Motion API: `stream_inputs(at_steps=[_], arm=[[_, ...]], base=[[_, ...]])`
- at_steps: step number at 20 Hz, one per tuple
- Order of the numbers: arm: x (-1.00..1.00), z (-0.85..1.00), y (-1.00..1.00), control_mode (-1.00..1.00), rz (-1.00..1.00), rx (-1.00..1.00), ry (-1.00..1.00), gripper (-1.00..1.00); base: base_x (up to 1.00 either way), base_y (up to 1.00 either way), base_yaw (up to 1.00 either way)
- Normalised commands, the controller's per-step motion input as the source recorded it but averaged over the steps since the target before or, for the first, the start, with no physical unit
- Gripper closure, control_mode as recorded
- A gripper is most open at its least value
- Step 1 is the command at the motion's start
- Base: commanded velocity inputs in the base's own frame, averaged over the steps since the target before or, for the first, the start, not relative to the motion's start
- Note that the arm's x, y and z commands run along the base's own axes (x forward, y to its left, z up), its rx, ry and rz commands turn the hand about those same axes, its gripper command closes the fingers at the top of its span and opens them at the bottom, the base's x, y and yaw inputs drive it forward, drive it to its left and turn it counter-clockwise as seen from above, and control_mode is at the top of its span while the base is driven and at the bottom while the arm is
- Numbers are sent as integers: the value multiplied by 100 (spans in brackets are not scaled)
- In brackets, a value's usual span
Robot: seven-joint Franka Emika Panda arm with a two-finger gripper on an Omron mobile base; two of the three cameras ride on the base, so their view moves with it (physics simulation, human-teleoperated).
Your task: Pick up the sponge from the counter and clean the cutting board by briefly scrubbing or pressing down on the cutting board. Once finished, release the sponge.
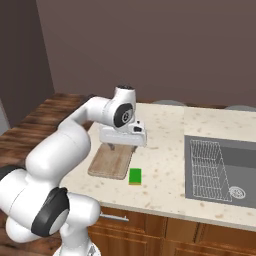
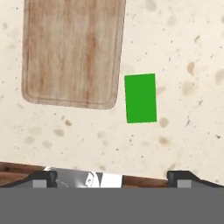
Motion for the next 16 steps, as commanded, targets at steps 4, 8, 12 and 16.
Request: stream_inputs(at_steps=[4, 8, 12, 16], arm=[[0, -29, -11, -100, 0, 0, 0, -100], [0, -24, -13, -100, 0, 0, 0, -100], [0, -28, -7, -100, 0, 0, 0, -100], [0, -29, -8, -100, 0, 0, 0, -100]], base=[[0, 0, 0], [0, 0, 0], [0, 0, 0], [0, 0, 0]])
